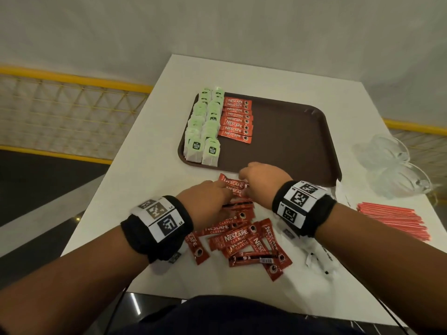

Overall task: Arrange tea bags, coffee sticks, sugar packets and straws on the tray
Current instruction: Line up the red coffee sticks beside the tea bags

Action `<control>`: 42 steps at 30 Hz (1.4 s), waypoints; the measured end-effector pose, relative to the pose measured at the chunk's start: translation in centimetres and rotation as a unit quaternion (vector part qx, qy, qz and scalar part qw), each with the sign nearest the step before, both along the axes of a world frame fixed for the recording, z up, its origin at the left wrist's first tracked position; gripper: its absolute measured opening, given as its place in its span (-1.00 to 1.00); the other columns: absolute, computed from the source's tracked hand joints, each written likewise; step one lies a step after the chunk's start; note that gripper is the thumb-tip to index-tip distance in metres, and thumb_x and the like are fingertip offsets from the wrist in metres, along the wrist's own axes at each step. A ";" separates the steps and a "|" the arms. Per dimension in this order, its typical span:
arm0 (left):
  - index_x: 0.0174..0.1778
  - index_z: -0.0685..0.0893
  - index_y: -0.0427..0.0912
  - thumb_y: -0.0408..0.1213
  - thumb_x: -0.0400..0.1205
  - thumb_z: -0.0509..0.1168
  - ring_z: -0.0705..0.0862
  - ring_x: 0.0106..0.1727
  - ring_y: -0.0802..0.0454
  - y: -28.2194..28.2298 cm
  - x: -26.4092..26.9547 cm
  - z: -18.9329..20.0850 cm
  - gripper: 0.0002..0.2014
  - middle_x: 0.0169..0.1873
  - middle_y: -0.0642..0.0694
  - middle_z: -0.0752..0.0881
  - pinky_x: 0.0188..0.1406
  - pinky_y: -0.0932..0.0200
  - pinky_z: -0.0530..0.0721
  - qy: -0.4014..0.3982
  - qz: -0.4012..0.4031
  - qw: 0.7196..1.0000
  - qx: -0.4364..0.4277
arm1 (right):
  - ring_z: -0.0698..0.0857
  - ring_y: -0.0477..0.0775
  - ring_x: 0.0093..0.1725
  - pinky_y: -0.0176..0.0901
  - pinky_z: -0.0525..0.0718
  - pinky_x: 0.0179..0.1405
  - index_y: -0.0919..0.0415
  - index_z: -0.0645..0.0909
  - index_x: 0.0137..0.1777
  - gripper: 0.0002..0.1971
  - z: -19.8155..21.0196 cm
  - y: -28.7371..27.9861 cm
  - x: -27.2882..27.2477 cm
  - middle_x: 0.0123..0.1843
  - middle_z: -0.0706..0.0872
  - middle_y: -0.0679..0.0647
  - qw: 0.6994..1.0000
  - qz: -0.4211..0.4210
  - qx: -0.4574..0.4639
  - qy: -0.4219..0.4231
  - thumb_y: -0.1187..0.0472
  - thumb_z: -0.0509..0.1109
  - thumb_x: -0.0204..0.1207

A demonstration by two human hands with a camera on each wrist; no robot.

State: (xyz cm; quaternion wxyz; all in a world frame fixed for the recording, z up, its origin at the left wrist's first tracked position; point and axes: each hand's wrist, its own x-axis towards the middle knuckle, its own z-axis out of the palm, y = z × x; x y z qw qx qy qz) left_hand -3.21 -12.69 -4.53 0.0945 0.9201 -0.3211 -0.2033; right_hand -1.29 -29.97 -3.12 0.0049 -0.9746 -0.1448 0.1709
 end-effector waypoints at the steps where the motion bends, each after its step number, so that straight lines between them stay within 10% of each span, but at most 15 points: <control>1: 0.30 0.62 -0.04 0.08 0.63 0.32 0.59 0.16 -0.04 -0.1 -0.1 0.1 -0.61 0.19 -0.05 0.60 0.17 -0.06 0.63 0.000 -0.001 1.000 0.008 | 0.66 0.13 0.13 -0.04 0.64 0.02 0.11 0.58 0.28 -0.70 0.1 0.0 0.0 0.18 0.61 0.08 1.000 0.001 -0.008 0.007 0.05 0.38 0.60; 19: 0.24 0.59 -0.16 -0.13 0.59 0.41 0.64 0.12 -0.11 -0.9 -0.2 -0.4 -0.65 0.21 -0.16 0.62 0.13 0.03 0.64 0.018 0.024 0.999 0.014 | 0.69 0.07 -0.12 -0.14 0.61 -0.21 0.16 0.66 -0.01 -0.87 0.2 0.3 0.0 -0.08 0.73 0.07 0.999 -0.021 -0.009 0.035 0.13 0.39 0.53; 30: 0.04 0.58 -0.20 -0.22 0.74 0.16 0.63 -0.06 -0.07 0.2 0.9 0.9 -0.85 0.03 -0.18 0.70 -0.10 0.08 0.55 0.064 0.080 0.993 -0.066 | 0.74 -0.07 -0.20 -0.16 0.67 -0.13 0.09 0.66 -0.05 -0.98 2.5 -3.1 1.0 -0.19 0.76 -0.05 0.971 -0.110 0.213 0.017 0.20 0.41 0.55; 42: 0.18 0.56 -0.18 -0.34 0.76 0.08 0.70 -0.16 0.02 0.5 4.1 3.0 -0.82 -0.05 -0.19 0.74 -0.29 0.19 0.59 0.234 0.398 0.734 -0.498 | 0.77 0.37 0.05 -0.15 0.79 -0.28 0.33 0.61 0.15 -0.84 3.2 -2.7 1.5 0.17 0.67 0.44 0.841 -0.184 0.483 0.160 0.26 0.36 0.64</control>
